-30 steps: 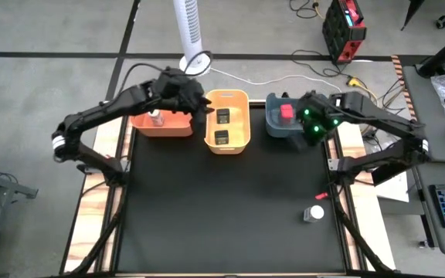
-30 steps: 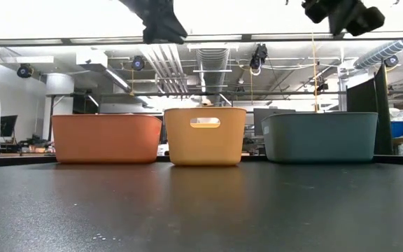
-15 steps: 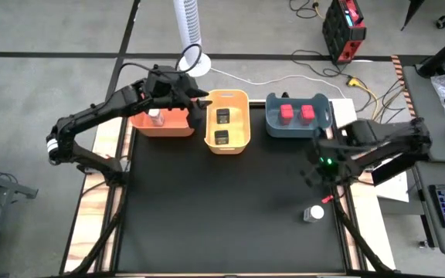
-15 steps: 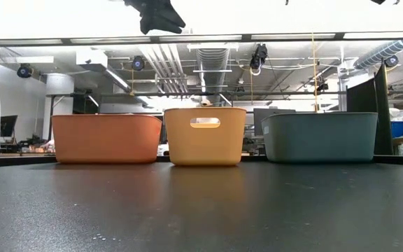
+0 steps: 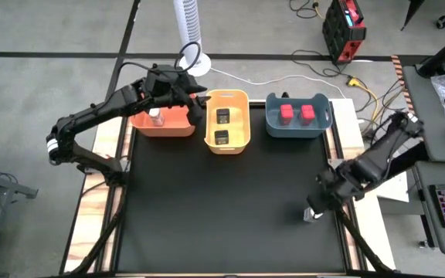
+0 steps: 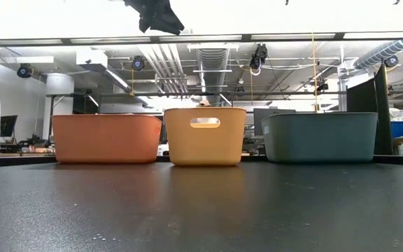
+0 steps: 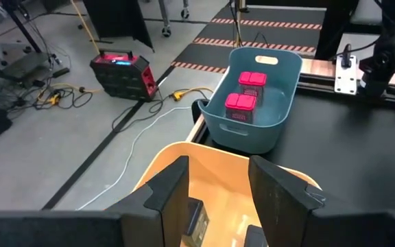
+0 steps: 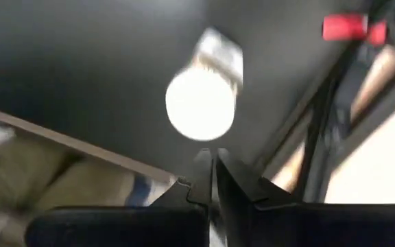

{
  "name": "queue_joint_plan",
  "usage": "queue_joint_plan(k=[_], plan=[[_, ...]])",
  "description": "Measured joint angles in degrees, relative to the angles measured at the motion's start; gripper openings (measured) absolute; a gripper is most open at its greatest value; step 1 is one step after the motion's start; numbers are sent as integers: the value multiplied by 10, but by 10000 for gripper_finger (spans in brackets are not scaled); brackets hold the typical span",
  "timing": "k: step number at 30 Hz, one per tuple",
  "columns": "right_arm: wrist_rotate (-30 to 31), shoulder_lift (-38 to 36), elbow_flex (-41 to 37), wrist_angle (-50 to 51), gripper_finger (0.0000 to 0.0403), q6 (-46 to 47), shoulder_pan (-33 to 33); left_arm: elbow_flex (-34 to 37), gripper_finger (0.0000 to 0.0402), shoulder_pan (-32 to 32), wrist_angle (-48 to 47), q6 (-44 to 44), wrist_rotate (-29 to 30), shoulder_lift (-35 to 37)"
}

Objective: Sort spices by type
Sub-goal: Put the white spice bottle into the orange bin

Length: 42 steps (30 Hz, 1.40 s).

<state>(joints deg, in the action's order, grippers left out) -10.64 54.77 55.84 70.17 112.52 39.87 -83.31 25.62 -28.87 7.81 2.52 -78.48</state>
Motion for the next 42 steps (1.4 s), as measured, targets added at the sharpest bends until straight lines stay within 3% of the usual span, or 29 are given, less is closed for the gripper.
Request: queue_joint_plan(k=[2,4,13,17,22,27,31,35,42], plan=[[59,0,-1,1,12,6,18,0,136,0,0,4,0,0],[80,1,0,4,12,17,28,-3,136,0,1,5,0,0],[-15,21,-16,5,26,79,38,-5,136,0,4,7,0,-1],[-33,26,-17,-31,79,106,38,-5,136,0,3,7,-1,-2],[-26,34,-17,-34,189,139,37,-5,136,0,3,10,-1,-2],[7,53,-18,-27,299,149,37,-5,136,0,4,13,-1,-2],[37,74,-23,-31,360,150,37,-5,136,0,4,13,-1,-2],[47,93,-26,-35,379,150,36,-5,136,0,5,13,-1,-2],[48,119,-27,-45,365,157,36,-5,136,0,20,20,-1,-2]])
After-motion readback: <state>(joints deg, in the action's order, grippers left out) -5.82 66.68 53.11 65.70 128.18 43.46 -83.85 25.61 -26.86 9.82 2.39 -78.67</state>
